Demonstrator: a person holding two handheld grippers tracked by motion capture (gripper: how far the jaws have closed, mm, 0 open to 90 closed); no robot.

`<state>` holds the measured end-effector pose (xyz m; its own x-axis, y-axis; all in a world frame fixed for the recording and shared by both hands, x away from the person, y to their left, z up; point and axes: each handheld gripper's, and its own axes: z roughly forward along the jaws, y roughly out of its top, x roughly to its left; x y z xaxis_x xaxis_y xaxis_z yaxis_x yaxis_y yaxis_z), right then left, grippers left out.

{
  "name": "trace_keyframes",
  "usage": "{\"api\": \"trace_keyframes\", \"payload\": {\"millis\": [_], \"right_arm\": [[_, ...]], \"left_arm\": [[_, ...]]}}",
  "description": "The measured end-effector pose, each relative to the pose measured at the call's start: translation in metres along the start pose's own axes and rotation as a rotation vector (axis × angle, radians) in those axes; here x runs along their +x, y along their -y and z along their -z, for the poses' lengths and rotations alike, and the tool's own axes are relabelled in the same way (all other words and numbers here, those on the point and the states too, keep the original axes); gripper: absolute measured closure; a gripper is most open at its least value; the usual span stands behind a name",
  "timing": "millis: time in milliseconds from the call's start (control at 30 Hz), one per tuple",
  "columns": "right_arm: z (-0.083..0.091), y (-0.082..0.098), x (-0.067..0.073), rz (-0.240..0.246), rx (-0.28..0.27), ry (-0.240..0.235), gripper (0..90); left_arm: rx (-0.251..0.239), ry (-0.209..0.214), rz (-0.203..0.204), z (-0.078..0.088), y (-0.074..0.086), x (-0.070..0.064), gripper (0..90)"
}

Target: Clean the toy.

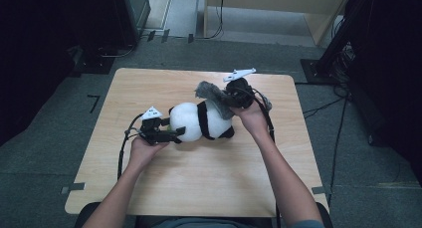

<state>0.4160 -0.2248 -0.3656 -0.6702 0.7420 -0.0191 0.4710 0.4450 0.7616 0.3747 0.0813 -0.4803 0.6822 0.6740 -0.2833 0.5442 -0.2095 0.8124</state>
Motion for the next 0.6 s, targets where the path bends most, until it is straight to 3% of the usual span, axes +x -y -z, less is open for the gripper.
{"api": "trace_keyframes", "payload": {"millis": [367,467,600], "right_arm": [[0.014,0.020,-0.018,-0.046,0.008,0.012,76.8],[0.020,0.019,-0.013,-0.053,-0.016,0.002,76.9],[0.025,0.014,0.001,-0.021,-0.046,-0.033,76.9]], "left_arm": [[0.000,0.005,-0.003,0.000,0.000,0.001,21.9],[0.003,0.004,-0.006,0.000,0.000,0.000,21.8],[0.000,0.004,-0.001,0.000,0.000,0.000,21.9]]}}
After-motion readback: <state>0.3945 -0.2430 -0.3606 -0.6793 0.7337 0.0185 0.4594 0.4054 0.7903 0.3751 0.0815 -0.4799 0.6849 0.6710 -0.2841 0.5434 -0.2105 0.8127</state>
